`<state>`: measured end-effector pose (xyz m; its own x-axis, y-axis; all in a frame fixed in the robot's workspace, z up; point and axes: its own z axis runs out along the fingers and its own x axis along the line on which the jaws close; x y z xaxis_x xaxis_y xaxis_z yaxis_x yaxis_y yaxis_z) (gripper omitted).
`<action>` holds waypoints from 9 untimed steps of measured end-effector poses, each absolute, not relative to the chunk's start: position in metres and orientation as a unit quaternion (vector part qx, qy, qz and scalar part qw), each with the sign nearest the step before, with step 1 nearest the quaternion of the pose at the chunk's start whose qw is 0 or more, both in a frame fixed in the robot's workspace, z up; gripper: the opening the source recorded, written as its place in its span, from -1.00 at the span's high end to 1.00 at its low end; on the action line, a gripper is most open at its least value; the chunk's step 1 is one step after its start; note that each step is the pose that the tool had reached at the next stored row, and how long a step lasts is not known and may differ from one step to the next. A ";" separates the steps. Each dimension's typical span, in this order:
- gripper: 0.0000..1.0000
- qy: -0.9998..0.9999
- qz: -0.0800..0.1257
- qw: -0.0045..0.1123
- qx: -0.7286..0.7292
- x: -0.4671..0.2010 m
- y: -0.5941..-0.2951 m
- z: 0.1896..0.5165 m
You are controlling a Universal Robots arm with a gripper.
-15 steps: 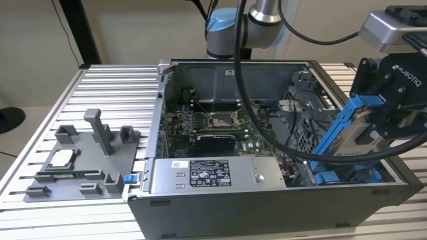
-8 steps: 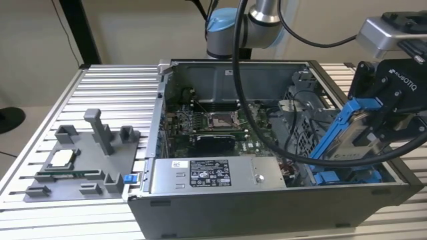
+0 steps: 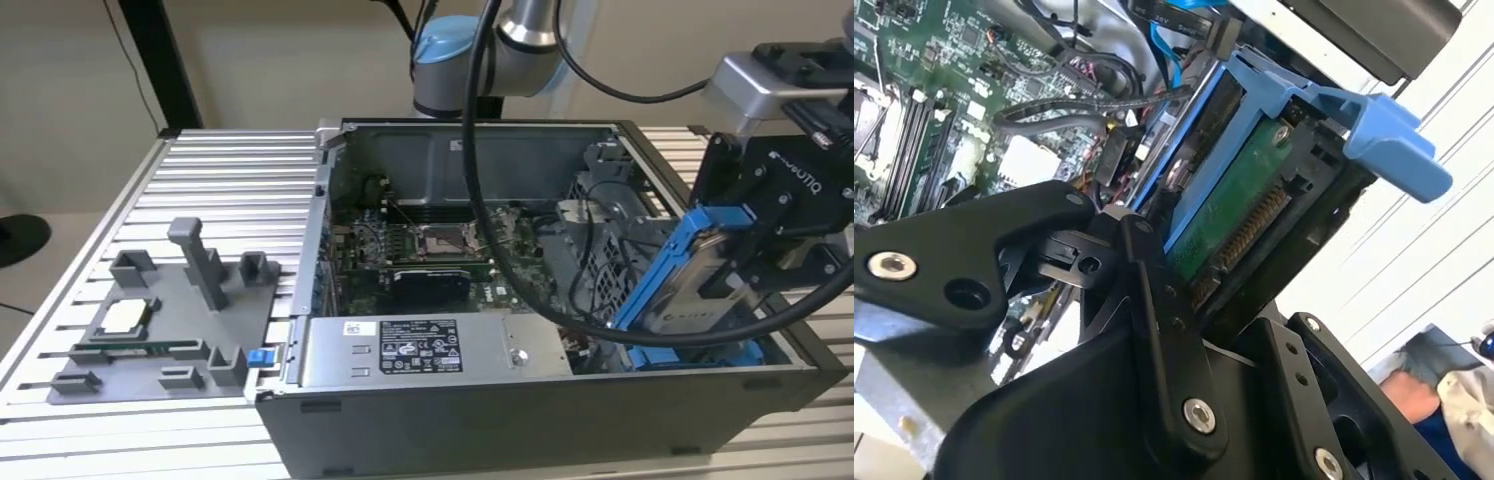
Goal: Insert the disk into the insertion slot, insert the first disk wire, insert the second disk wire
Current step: 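Insert the disk into the insertion slot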
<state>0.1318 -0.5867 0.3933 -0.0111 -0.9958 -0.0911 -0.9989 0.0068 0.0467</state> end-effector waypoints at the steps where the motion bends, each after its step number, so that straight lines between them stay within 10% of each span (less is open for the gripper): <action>1: 1.00 0.709 0.049 0.016 -0.703 0.132 -0.587 0.392; 9: 1.00 0.709 0.051 0.018 -0.703 0.132 -0.587 0.377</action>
